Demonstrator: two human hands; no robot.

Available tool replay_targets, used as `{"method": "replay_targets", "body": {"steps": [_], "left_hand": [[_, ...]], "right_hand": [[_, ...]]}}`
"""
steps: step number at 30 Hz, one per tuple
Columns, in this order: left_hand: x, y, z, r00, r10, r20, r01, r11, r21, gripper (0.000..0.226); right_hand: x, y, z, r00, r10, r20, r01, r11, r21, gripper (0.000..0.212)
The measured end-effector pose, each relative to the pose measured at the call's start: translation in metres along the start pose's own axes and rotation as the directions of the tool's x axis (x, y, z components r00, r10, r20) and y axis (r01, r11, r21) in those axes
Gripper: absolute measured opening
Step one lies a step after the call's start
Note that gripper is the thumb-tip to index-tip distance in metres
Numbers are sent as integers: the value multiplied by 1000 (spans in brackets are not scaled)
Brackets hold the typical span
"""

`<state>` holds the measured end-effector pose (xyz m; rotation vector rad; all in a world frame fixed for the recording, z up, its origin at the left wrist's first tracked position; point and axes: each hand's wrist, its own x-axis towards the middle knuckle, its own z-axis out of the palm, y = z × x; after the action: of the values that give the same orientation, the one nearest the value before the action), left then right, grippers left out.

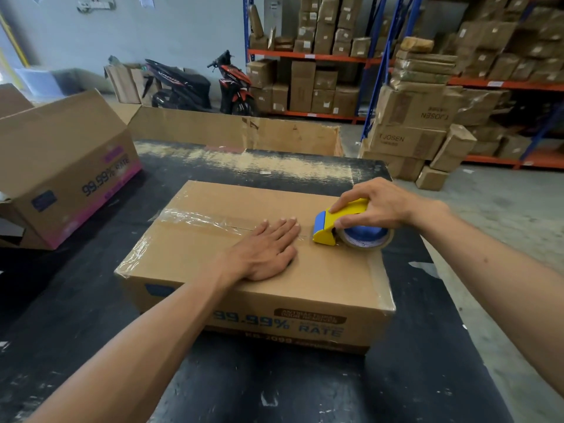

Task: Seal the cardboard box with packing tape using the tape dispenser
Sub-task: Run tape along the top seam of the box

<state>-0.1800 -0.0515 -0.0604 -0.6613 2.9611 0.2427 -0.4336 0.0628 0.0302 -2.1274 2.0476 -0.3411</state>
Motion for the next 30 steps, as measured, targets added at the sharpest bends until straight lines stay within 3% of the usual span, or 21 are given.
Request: {"method": "replay_targets", "body": {"steps": [6, 11, 16, 22, 27, 30], "left_hand": [[-3, -1, -2, 1000, 10, -1, -10, 1000, -8, 59], [-5, -1, -3, 1000, 10, 11, -10, 1000, -5, 59], [-6, -1, -4, 1000, 17, 22, -16, 1000, -18, 59], [8, 23, -10, 998, -61, 16, 59, 991, 119, 66], [40, 74, -4, 992, 112, -57, -109, 992, 59, 62], [51, 81, 4, 990, 136, -45, -137, 991, -13, 59]], "right_hand": [[-13, -2, -8, 998, 66, -2, -66, 991, 113, 40], [-35, 8, -19, 996, 88, 10, -88, 991, 101, 36], [-85, 46, -24, 980, 193, -42, -188, 977, 104, 45], [-84, 45, -22, 987, 150, -55, -148, 988, 37, 50], [-77, 43, -26, 992, 122, -34, -122, 992, -19, 54], [-81, 50, -22, 991, 133, -31, -132, 991, 36, 54]]}}
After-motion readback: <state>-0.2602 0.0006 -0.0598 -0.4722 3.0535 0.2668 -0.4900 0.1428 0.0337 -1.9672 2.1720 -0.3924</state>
